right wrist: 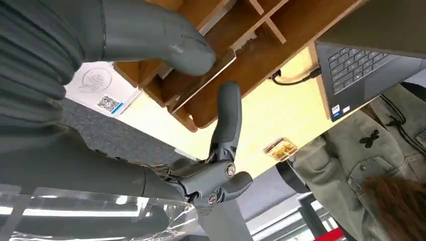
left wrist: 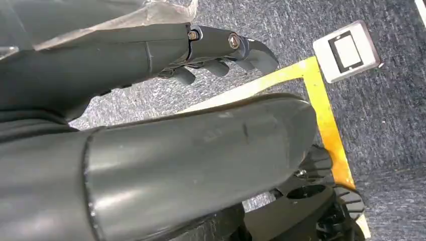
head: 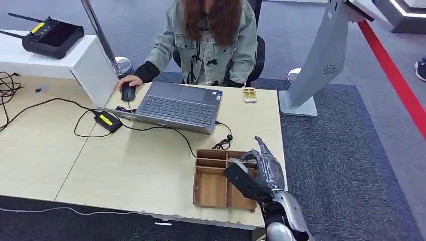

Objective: Pass the card to the sensor for recognition and then transmit it.

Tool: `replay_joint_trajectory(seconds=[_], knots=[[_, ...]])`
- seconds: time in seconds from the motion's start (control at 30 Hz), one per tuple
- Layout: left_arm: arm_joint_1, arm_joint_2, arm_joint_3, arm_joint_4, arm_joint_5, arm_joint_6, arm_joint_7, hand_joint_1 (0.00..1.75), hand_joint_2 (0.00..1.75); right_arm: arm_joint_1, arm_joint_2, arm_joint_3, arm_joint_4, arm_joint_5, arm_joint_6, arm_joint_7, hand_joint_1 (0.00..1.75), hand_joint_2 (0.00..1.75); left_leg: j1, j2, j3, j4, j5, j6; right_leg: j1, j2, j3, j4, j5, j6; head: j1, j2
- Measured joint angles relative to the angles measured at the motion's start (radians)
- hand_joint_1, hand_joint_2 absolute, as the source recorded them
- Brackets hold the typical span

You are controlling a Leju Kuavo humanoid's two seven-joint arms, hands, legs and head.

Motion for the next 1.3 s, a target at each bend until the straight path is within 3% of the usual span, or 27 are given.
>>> replay_joint_trajectory(seconds=[0.1,0.7,1.3], knots=[[0.0,0.0,0.0,0.0,0.0,0.0,0.0,0.0,0.0,-0.006,0.0,-0.002,0.008,0.0,-0.003,0.0,1.26,1.75,0.0,0.0,0.0,0.0,0.0,0.0,0.0,0.0,0.0,0.0,0.0,0.0,0.0,0.0],[0.0,0.0,0.0,0.0,-0.002,-0.001,0.0,0.0,0.0,-0.021,0.0,-0.005,0.032,0.014,-0.008,0.0,1.24,1.75,0.0,0.0,0.0,0.0,0.0,0.0,0.0,0.0,0.0,0.0,0.0,0.0,0.0,0.0],[0.0,0.0,0.0,0.0,-0.003,-0.001,0.0,0.0,0.0,-0.031,0.001,-0.005,0.047,0.02,-0.014,-0.008,1.4,1.75,0.0,0.0,0.001,0.0,0.0,0.0,0.0,0.0,0.0,0.0,0.0,0.0,0.0,0.0]])
